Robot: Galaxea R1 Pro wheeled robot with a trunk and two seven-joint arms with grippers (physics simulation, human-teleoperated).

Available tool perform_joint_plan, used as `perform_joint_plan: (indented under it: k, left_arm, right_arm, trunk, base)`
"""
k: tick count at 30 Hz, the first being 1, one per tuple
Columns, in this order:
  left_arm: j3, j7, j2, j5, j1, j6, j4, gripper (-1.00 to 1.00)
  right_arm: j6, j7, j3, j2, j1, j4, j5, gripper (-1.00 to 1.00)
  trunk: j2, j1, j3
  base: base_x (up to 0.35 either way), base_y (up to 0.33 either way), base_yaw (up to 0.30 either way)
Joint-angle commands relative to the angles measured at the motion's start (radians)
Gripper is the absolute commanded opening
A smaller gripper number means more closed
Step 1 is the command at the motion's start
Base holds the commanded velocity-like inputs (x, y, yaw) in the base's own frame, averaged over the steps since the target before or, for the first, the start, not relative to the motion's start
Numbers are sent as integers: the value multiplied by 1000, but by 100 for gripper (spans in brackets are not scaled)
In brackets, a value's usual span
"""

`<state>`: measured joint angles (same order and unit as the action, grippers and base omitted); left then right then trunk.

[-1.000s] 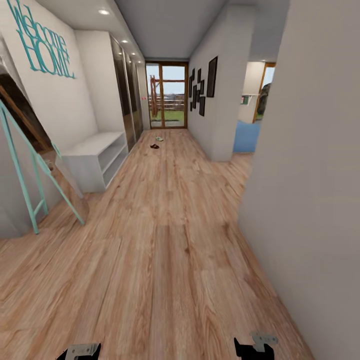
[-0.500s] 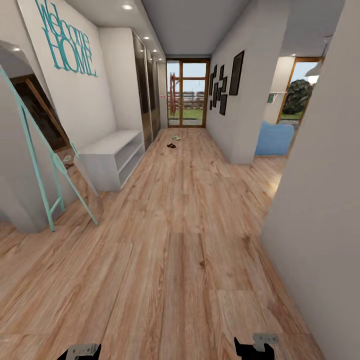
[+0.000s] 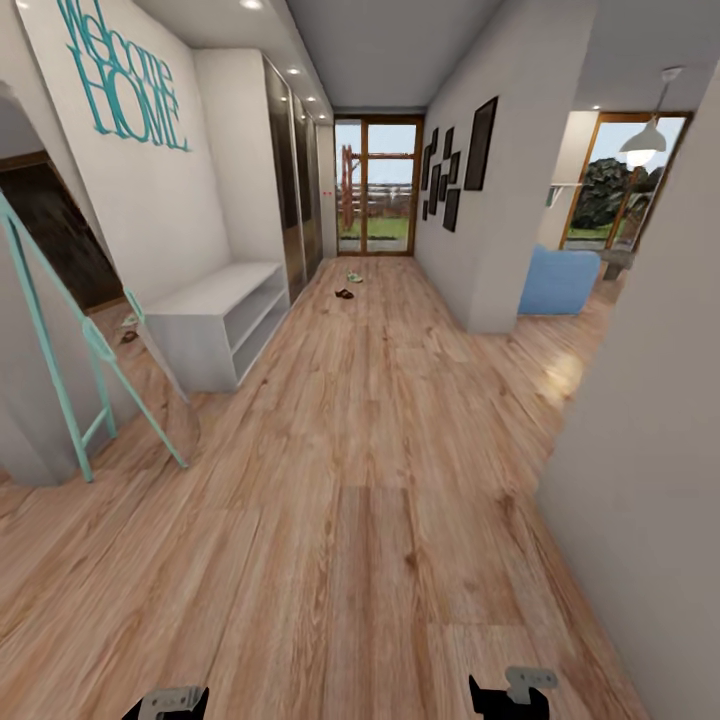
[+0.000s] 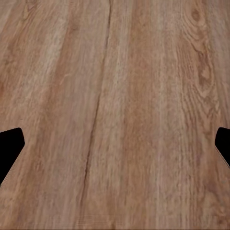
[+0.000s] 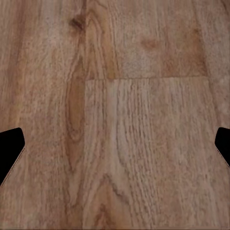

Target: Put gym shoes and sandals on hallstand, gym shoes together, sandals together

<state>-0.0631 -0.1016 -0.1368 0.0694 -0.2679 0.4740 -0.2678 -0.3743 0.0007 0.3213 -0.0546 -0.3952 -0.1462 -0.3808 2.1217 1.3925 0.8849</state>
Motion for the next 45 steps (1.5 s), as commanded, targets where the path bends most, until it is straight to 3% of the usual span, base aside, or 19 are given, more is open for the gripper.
perform_joint_plan:
  k: [1, 9, 23, 45]
  left_arm:
    - [-6, -10, 0, 7, -1, 1, 1, 100]
    - [-6, -10, 0, 7, -1, 1, 1, 100]
    - [-6, -10, 0, 7, -1, 2, 1, 100]
    - [-6, -10, 0, 7, -1, 2, 1, 100]
  right_arm:
    - [-3, 0, 8, 0, -1, 0, -10, 100]
    - [-3, -4, 8, 1, -1, 4, -9, 100]
    - [5, -5, 8, 1, 5, 111, -9, 100]
    - [5, -5, 7, 2, 27, 122, -10, 100]
  trunk:
    - [0, 0, 1]
    - [0, 0, 1]
    - [0, 0, 1]
    - [0, 0, 1]
  base:
    - [340, 0, 0]
    - [340, 0, 0]
    - [340, 0, 0]
    - [340, 0, 0]
